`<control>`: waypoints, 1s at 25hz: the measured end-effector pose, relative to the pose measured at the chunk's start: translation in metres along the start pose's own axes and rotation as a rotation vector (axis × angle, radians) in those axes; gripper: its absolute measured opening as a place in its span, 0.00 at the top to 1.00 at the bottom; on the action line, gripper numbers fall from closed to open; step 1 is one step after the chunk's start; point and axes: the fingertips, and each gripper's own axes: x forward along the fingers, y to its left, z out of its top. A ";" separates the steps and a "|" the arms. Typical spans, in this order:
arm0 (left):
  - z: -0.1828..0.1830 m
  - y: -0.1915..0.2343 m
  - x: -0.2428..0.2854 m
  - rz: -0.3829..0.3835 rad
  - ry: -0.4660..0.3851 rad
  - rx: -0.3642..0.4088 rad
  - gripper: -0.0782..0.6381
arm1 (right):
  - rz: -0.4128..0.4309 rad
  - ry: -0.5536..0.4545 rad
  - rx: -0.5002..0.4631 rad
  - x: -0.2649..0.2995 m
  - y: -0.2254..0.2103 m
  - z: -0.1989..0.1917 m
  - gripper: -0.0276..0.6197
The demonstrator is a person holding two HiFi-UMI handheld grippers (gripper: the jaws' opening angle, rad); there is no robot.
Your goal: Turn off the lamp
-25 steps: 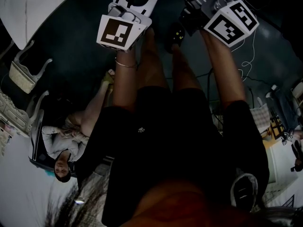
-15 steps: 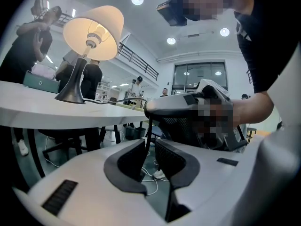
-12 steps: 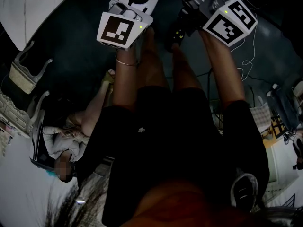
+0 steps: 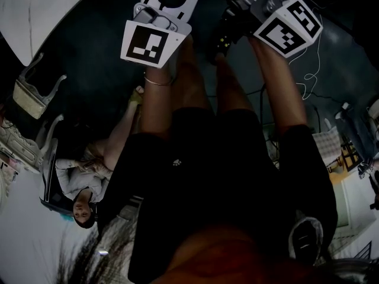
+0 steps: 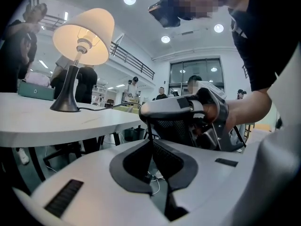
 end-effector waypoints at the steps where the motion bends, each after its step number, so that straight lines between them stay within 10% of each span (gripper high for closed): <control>1: 0.001 0.000 0.000 -0.002 -0.005 -0.007 0.86 | 0.003 -0.003 -0.009 0.000 0.001 0.001 0.94; 25: 0.034 -0.012 -0.018 -0.015 -0.104 -0.084 0.86 | -0.079 -0.002 -0.210 -0.033 -0.005 -0.002 0.91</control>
